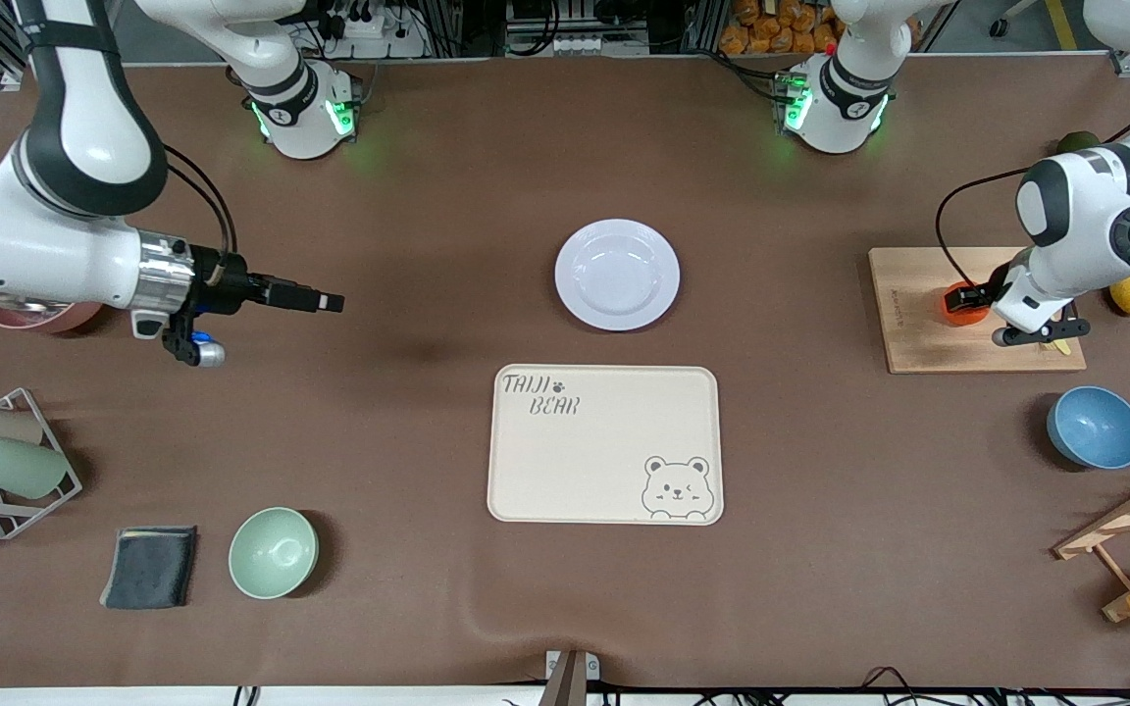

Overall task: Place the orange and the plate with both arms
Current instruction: 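Grasp the orange with the left gripper while the right gripper moves inward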

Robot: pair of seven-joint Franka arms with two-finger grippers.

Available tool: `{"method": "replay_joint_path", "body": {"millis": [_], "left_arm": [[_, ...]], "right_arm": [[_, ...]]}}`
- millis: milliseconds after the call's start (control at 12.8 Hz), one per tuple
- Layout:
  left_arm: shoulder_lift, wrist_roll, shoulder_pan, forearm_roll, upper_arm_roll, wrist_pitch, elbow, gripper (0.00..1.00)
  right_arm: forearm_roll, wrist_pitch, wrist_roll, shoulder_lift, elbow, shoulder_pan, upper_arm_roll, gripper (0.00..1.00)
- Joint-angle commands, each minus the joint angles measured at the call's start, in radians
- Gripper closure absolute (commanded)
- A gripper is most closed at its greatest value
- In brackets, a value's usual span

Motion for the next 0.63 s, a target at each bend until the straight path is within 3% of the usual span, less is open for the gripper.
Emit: {"method": "replay_joint_path", "body": {"millis": [0,156,391,547], "left_arm": [[-0.021,0.013,0.003,0.023,-0.037,-0.036,0.053,1.00],[-0.053,0.011,0.006,0.007,-0.122,-0.151,0.126,1.00],[-0.055,-0.018,0.003,-0.114,-0.289,-0.274,0.261,1.00],[-0.041,-0.158,0.000,-0.148,-0.424,-0.306,0.335,1.00]], "right_arm": [[0.112,0.053,-0.062,-0.017,-0.086,0.020,-0.002,0.00],[0.184,0.061,-0.130,-0.015,-0.124,0.019,-0.002,0.00],[0.220,0.089,-0.158,-0.004,-0.152,0.031,0.000,0.00],[0.293,0.151,-0.242,-0.001,-0.196,0.061,-0.002,0.00]]}}
